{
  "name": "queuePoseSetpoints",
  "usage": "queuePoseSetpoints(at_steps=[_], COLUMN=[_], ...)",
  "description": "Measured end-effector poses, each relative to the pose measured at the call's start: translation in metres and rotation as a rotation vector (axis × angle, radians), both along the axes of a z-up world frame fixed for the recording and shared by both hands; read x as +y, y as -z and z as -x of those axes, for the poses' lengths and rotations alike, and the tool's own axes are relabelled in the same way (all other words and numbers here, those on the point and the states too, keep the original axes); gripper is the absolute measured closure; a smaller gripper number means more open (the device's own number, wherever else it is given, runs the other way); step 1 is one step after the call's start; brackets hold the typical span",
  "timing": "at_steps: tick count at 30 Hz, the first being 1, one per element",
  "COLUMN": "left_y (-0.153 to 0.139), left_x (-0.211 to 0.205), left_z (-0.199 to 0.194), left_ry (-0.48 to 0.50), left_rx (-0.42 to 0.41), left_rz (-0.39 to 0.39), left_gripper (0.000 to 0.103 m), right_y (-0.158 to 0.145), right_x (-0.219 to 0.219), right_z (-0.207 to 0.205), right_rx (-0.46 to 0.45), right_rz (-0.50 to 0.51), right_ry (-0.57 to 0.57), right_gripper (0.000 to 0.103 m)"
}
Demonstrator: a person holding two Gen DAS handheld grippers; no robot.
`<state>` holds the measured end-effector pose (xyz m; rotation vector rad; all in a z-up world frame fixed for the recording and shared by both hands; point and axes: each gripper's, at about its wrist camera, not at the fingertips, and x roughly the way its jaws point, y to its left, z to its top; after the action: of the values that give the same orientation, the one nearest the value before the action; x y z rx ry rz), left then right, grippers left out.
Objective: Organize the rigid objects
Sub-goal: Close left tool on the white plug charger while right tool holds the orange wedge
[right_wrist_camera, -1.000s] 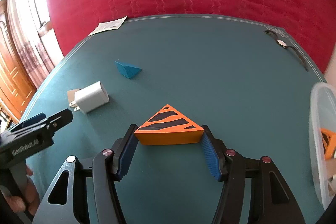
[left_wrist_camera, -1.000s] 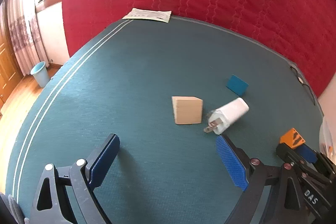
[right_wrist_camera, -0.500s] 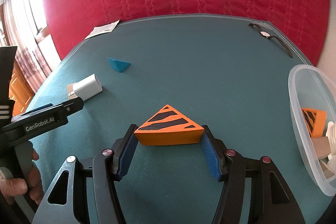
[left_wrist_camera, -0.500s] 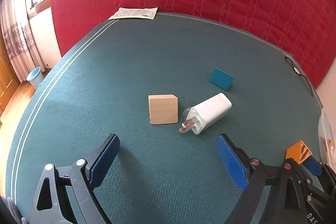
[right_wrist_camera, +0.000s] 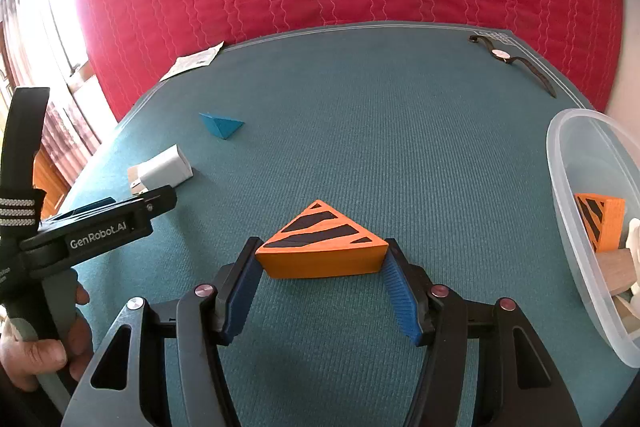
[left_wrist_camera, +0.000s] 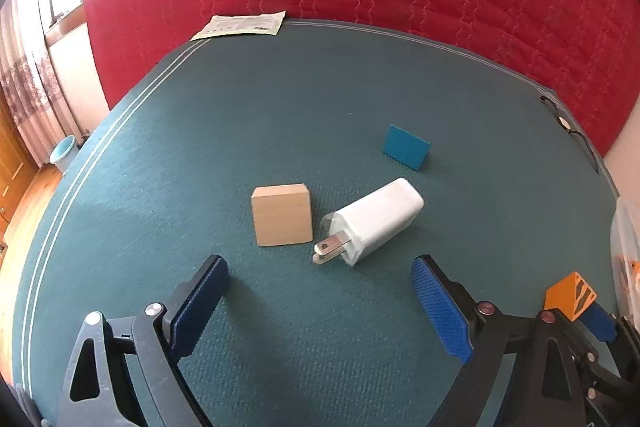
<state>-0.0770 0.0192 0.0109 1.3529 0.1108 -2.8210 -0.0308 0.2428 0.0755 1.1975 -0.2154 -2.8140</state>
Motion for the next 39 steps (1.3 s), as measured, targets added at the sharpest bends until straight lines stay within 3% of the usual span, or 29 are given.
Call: queuePoseSetpoints(at_steps=[11,20,29,39], left_y=[-0.004,0.001,0.001,0.0], left_x=[0.016,0.022,0.009,-0.004], left_z=[0.021,0.032,0.018,-0.02], left_ry=[-0.004,-0.05,-0.051,-0.042], left_rx=[-0.012,0.009,0.024,0.031], left_rz=[-0.015,0.038,0.044,0.016], left_gripper=[0.008,0.008,0.042,0.043], right_y=[0.001,0.001,0.001,0.002], right_x=[0.002,0.003,0.003,0.003], right_z=[-0.002,-0.002,-0.002,-0.002], right_rx=[0.004,0.006,0.006,0.006], right_rz=[0.022,0.037,0.04,0.041], right_ry=[0.001,0.003,0.004,0.005], right_gripper=[0.043,0.043,0.043,0.043])
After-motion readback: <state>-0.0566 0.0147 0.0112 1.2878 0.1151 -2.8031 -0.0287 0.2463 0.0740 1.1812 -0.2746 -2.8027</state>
